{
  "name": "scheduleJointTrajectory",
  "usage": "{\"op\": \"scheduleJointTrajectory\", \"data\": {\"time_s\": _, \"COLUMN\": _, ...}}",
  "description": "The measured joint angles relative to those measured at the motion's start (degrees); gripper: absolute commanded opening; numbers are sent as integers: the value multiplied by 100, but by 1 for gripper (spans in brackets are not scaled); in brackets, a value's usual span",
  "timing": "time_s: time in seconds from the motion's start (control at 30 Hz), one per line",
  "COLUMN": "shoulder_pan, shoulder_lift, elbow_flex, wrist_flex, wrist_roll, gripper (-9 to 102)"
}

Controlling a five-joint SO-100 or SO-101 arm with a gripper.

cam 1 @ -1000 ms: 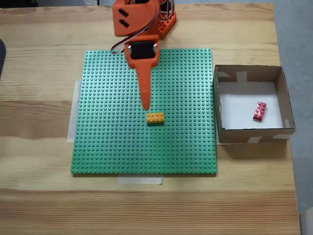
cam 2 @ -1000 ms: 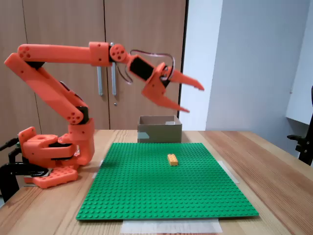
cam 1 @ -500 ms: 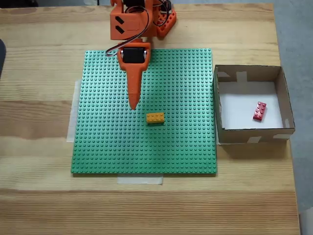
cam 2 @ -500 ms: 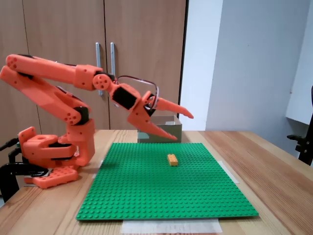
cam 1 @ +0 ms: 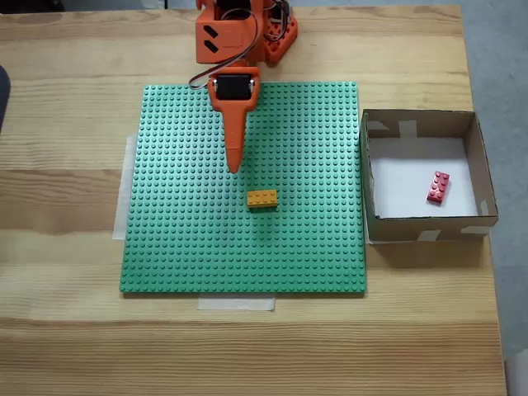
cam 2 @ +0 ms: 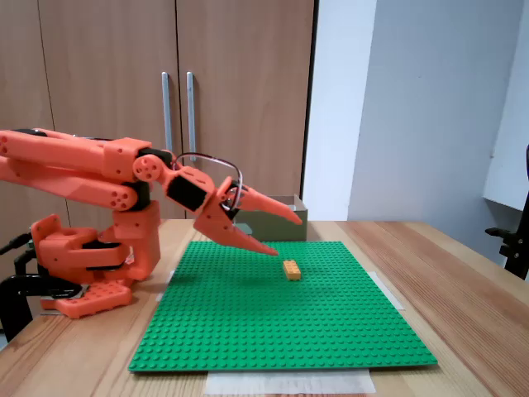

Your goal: Pick the red lego block and put it in the box.

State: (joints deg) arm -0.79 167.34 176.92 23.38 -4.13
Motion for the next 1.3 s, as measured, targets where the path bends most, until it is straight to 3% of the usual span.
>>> {"op": "scheduleJointTrajectory", "data": {"time_s": 0.63, "shoulder_pan": 70, "shoulder_lift": 1538, "elbow_flex": 501, "wrist_flex": 1389, "wrist_roll": -185, "gripper": 22}}
{"op": "scheduleJointTrajectory", "data": {"time_s": 0.97, "shoulder_pan": 70, "shoulder_lift": 1916, "elbow_flex": 501, "wrist_flex": 2109, "wrist_roll": -220, "gripper": 12}}
{"op": "scheduleJointTrajectory", "data": {"time_s": 1.3, "shoulder_pan": 70, "shoulder_lift": 1916, "elbow_flex": 501, "wrist_flex": 2153, "wrist_roll": -220, "gripper": -1}}
